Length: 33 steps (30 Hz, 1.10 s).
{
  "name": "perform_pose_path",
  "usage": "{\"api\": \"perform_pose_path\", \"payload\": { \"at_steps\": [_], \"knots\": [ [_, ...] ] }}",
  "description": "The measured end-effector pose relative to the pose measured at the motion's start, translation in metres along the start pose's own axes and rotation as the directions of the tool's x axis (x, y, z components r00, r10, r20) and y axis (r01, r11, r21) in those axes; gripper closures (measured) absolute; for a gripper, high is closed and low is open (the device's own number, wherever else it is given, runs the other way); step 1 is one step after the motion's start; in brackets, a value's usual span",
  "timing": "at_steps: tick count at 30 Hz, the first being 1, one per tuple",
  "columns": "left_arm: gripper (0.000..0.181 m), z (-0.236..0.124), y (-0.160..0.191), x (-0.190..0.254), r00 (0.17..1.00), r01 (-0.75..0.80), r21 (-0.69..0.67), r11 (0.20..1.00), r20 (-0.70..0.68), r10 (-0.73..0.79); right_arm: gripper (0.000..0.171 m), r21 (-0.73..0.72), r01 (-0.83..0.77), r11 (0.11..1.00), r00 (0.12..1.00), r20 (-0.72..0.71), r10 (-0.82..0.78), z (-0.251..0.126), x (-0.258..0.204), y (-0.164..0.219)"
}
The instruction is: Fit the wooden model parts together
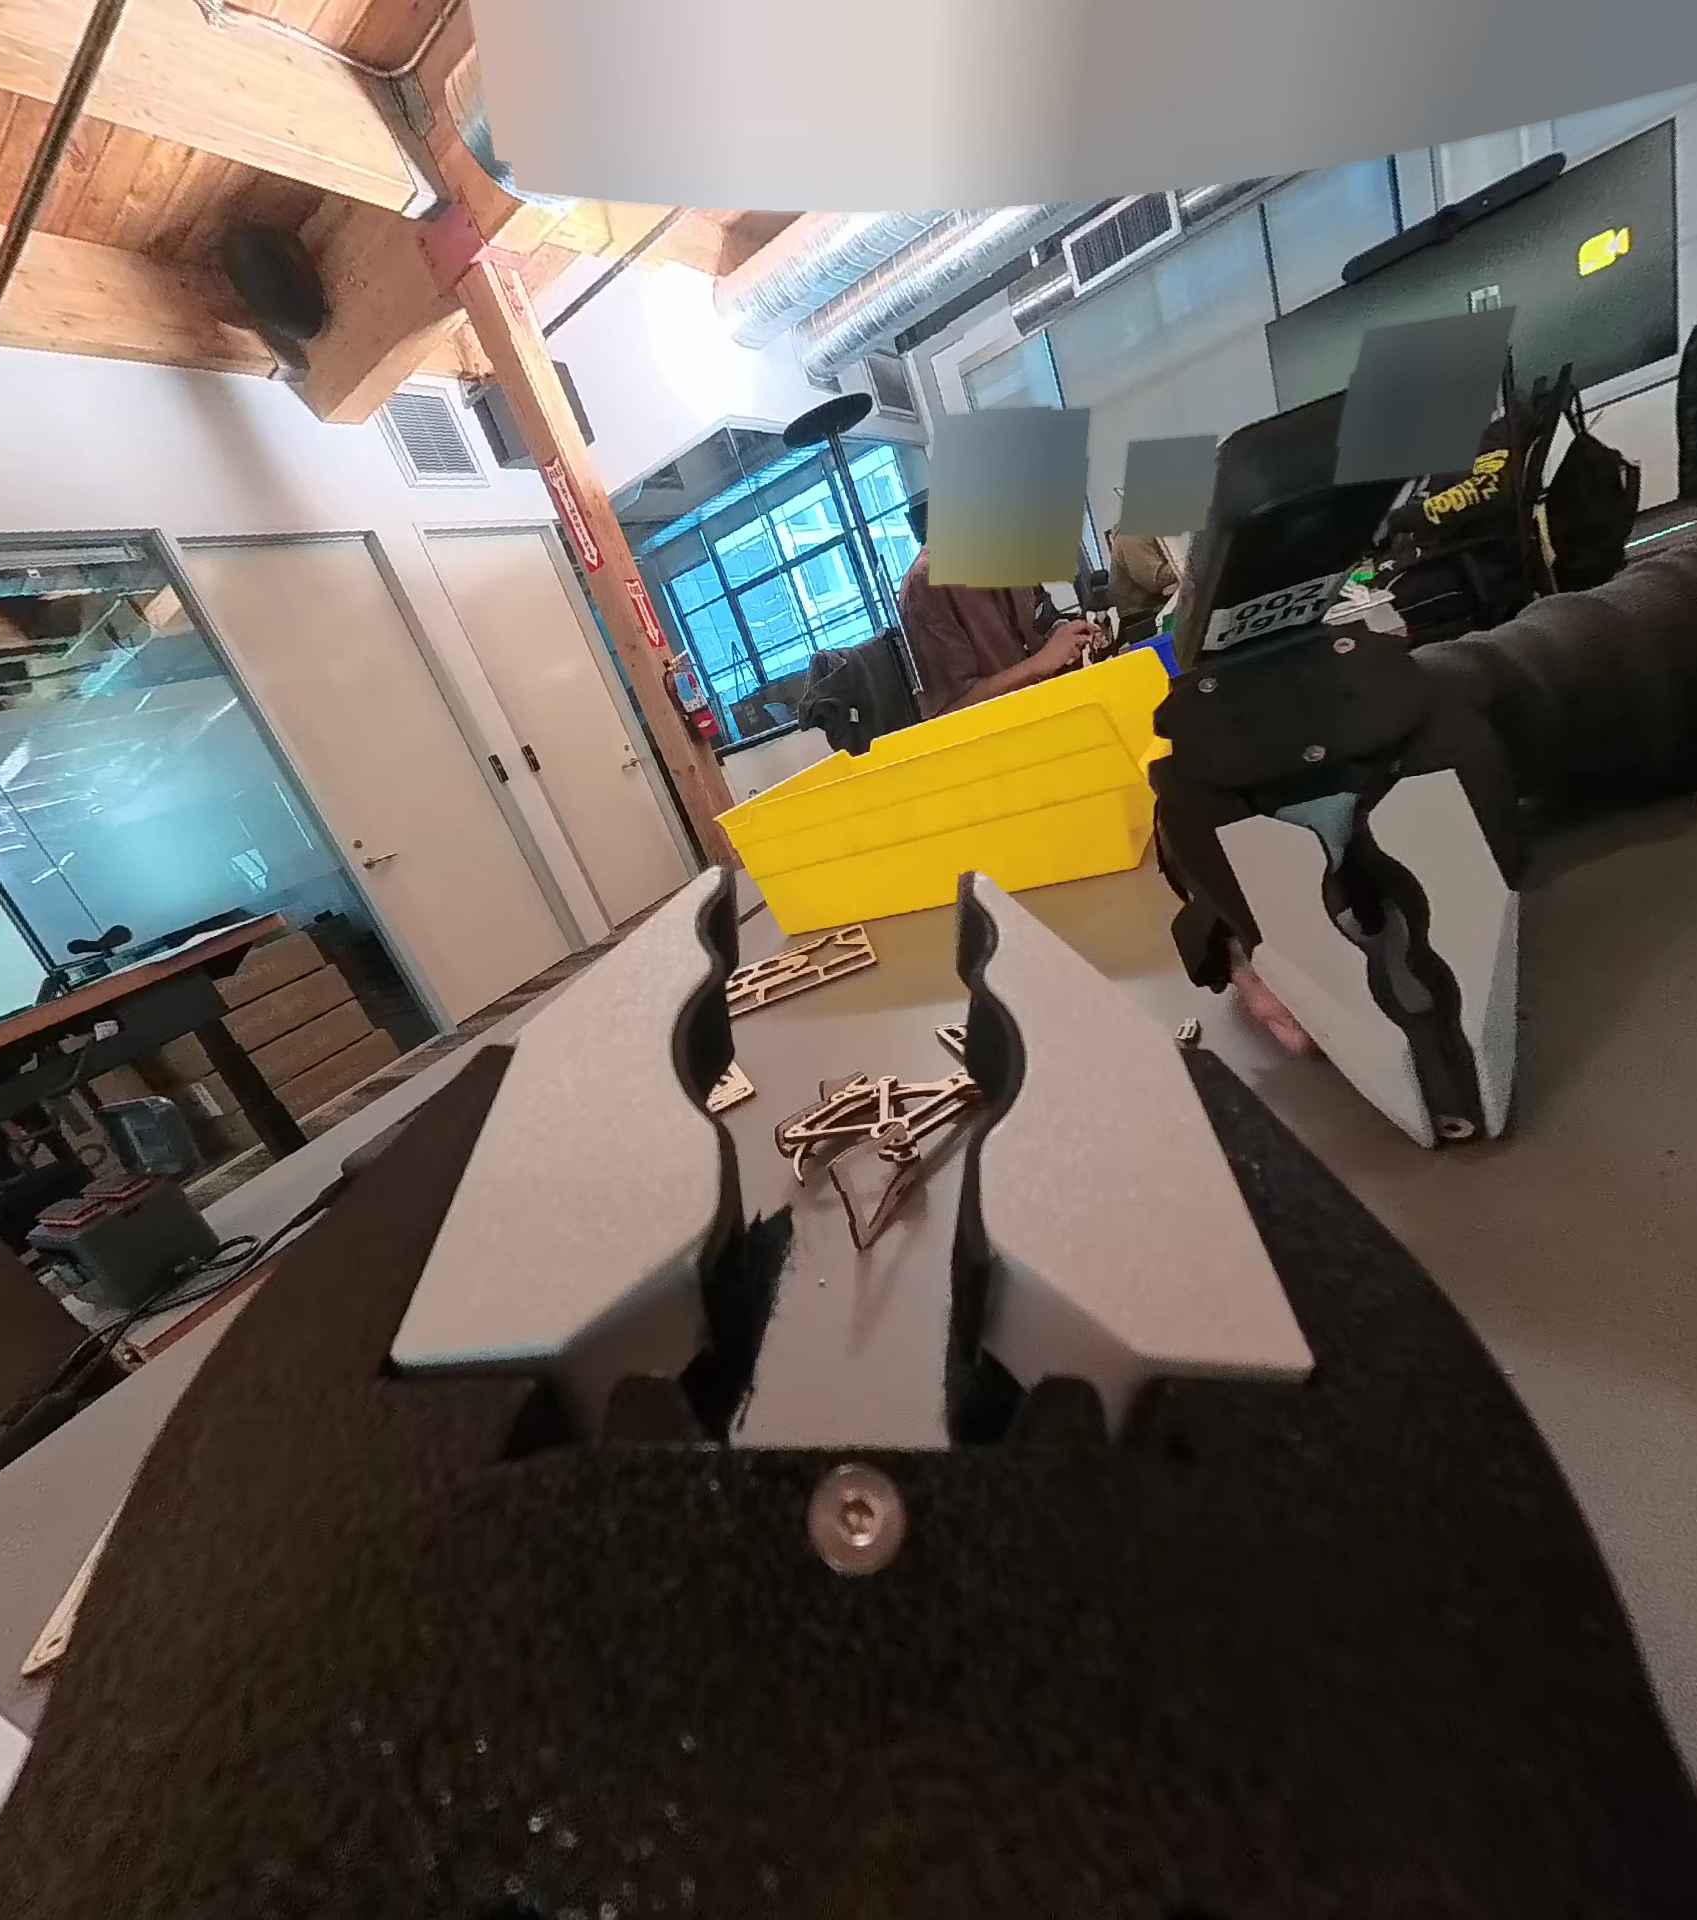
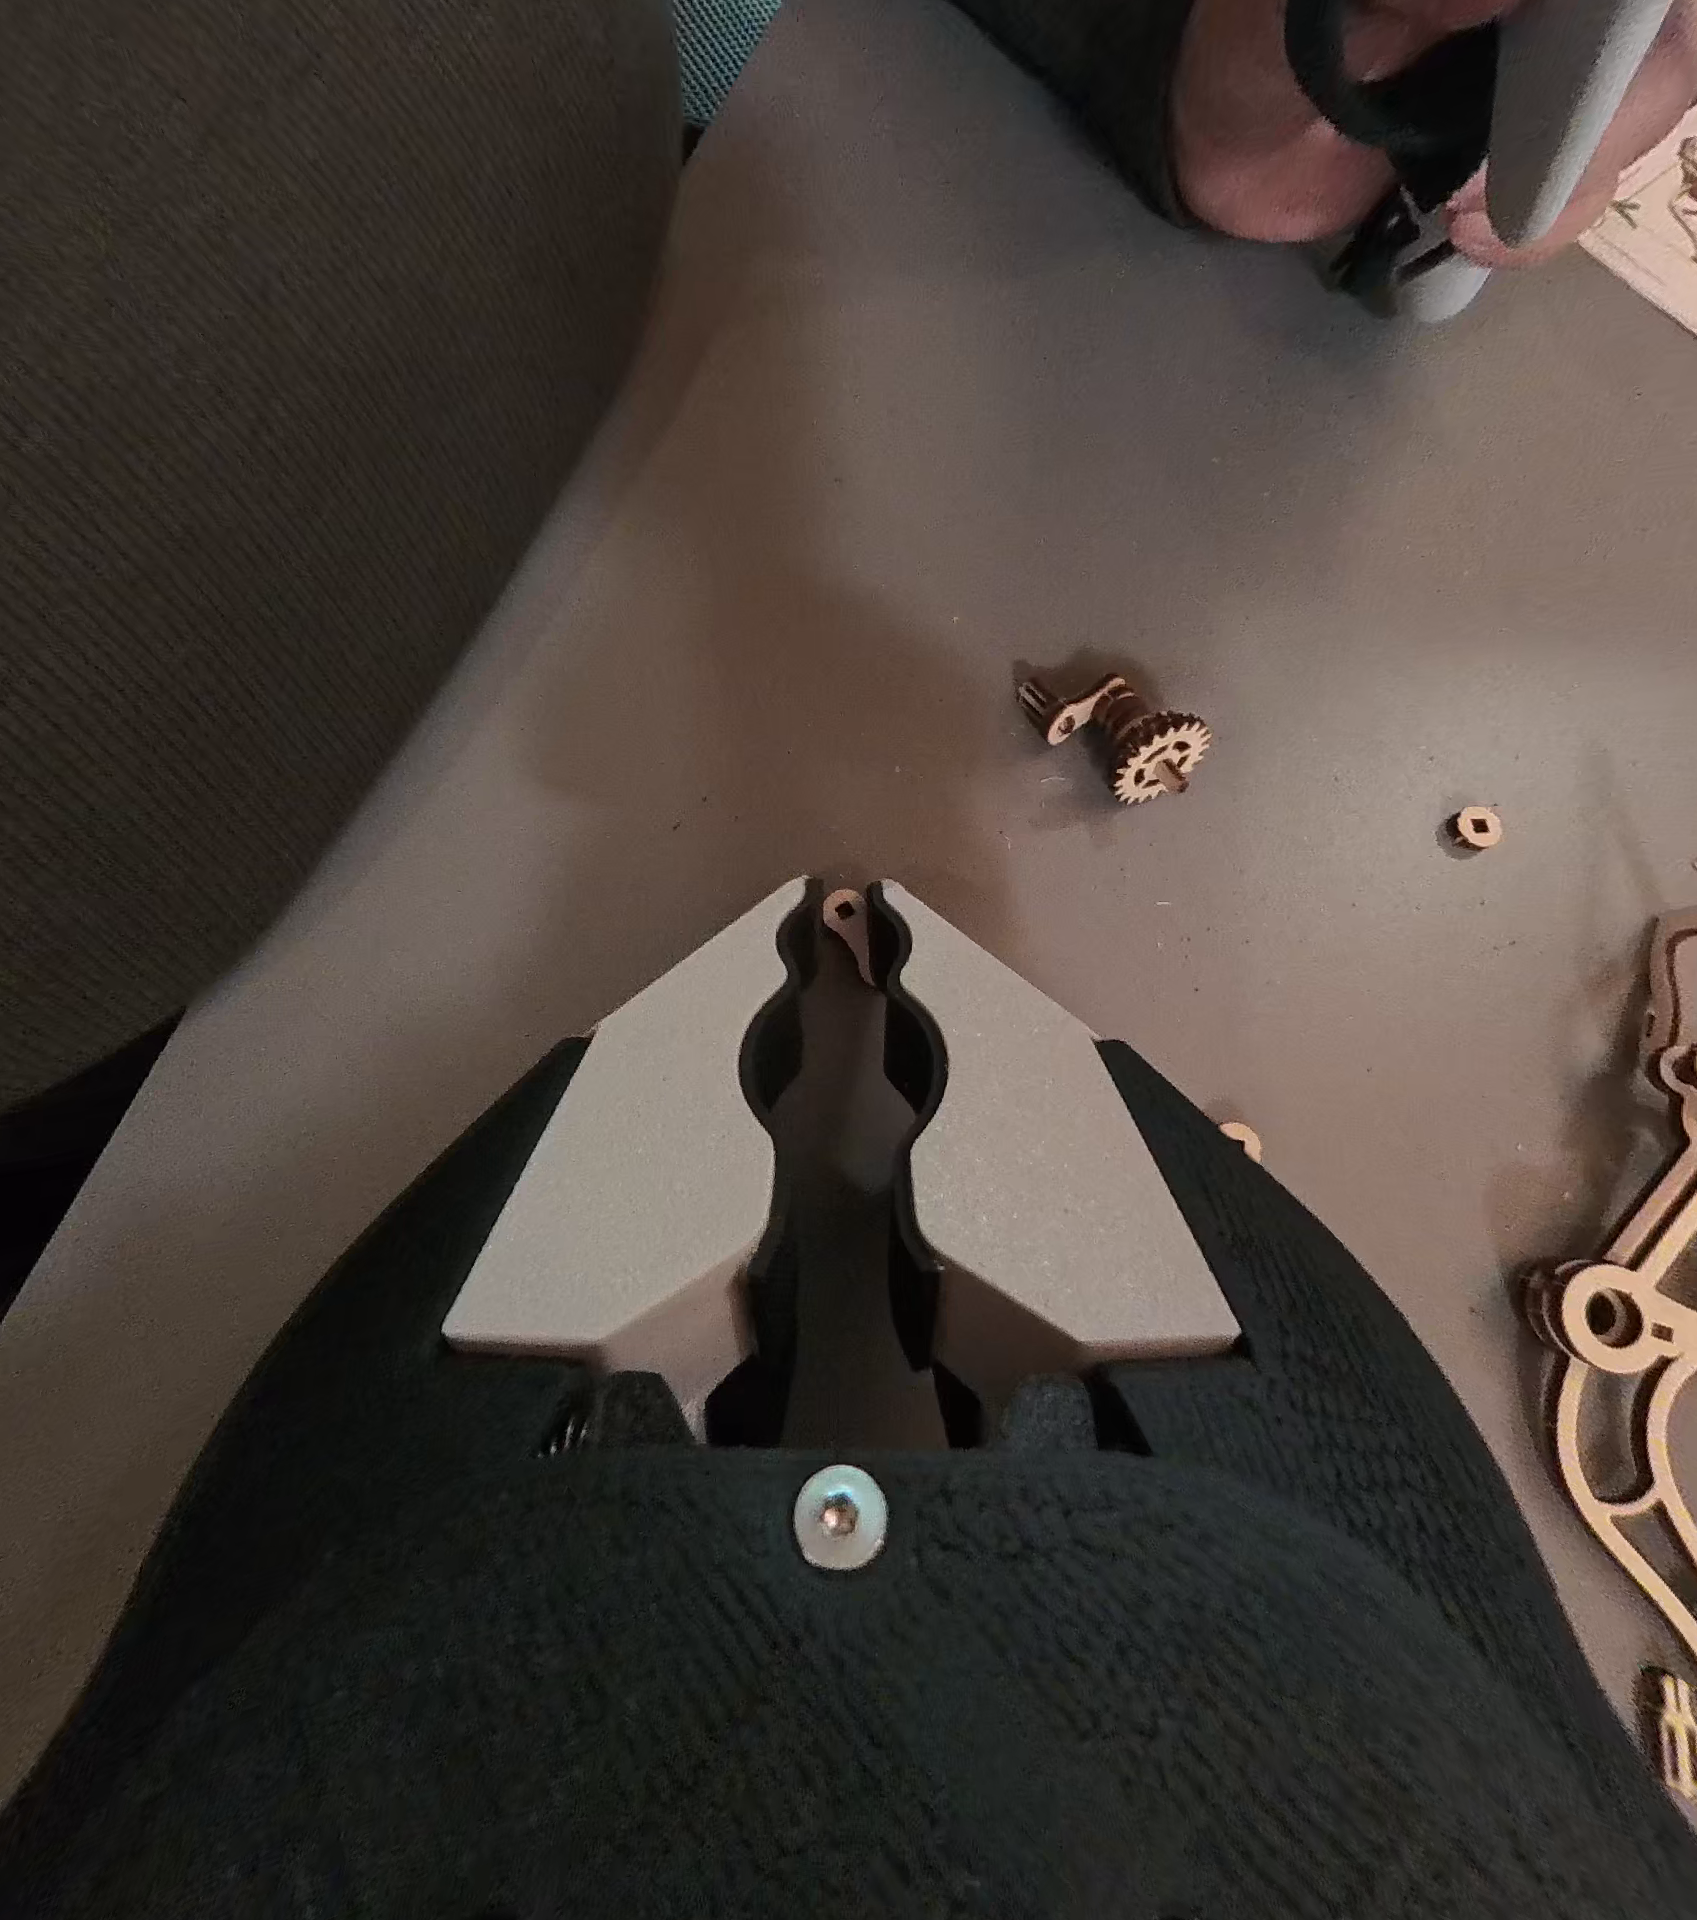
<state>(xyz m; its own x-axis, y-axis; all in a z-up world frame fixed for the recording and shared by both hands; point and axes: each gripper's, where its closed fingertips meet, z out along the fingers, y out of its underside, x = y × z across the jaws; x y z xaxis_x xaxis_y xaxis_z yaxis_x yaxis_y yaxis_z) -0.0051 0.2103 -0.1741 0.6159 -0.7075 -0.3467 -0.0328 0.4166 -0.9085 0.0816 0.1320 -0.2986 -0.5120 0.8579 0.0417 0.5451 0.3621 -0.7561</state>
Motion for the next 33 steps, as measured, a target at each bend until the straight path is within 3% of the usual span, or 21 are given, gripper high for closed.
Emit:
{"api": "perform_pose_path", "payload": {
  "at_steps": [3, 9, 13, 16, 19, 22, 25, 27, 33],
  "knots": [
    [0.142, 0.000, 0.000, 0.000, 1.000, -0.002, 0.000, 1.000, -0.002, 0.002, 0.164, 0.008, -0.030, 1.000, 0.997, -0.066, 0.031, -0.002, 0.014, 0.002],
    [0.142, 0.001, 0.001, 0.001, 1.000, -0.002, -0.005, 1.000, -0.005, 0.002, 0.164, 0.025, -0.143, 0.989, 0.931, -0.336, 0.143, -0.010, 0.070, 0.008],
    [0.142, 0.002, 0.004, 0.002, 1.000, -0.018, -0.024, 1.000, -0.006, 0.017, 0.164, 0.024, -0.200, 0.980, 0.902, -0.386, 0.194, -0.008, 0.084, 0.010],
    [0.142, 0.001, 0.004, 0.002, 1.000, -0.018, -0.022, 1.000, -0.007, 0.018, 0.142, 0.081, -0.190, 0.978, 0.909, -0.361, 0.206, -0.009, 0.082, 0.000],
    [0.142, 0.000, 0.003, 0.001, 1.000, -0.005, -0.016, 1.000, -0.007, 0.005, 0.134, 0.225, -0.094, 0.970, 0.879, -0.439, 0.187, -0.030, 0.090, -0.017],
    [0.144, -0.002, 0.001, 0.001, 1.000, 0.009, -0.004, 1.000, -0.009, -0.009, 0.143, 0.381, 0.167, 0.910, 0.738, -0.660, 0.141, -0.076, 0.104, -0.039],
    [0.152, -0.003, 0.000, 0.005, 0.999, 0.012, -0.001, 1.000, -0.032, -0.012, 0.159, 0.311, 0.382, 0.870, 0.518, -0.852, 0.077, -0.112, 0.110, -0.043],
    [0.176, -0.004, 0.002, 0.013, 0.996, 0.034, -0.020, 0.999, -0.085, -0.035, 0.165, 0.251, 0.442, 0.861, 0.440, -0.897, 0.036, -0.118, 0.109, -0.044],
    [0.181, -0.003, 0.007, 0.012, 0.993, 0.070, -0.047, 0.996, -0.090, -0.074, 0.167, 0.285, 0.454, 0.844, 0.458, -0.888, 0.053, -0.114, 0.107, -0.048]
  ]
}}
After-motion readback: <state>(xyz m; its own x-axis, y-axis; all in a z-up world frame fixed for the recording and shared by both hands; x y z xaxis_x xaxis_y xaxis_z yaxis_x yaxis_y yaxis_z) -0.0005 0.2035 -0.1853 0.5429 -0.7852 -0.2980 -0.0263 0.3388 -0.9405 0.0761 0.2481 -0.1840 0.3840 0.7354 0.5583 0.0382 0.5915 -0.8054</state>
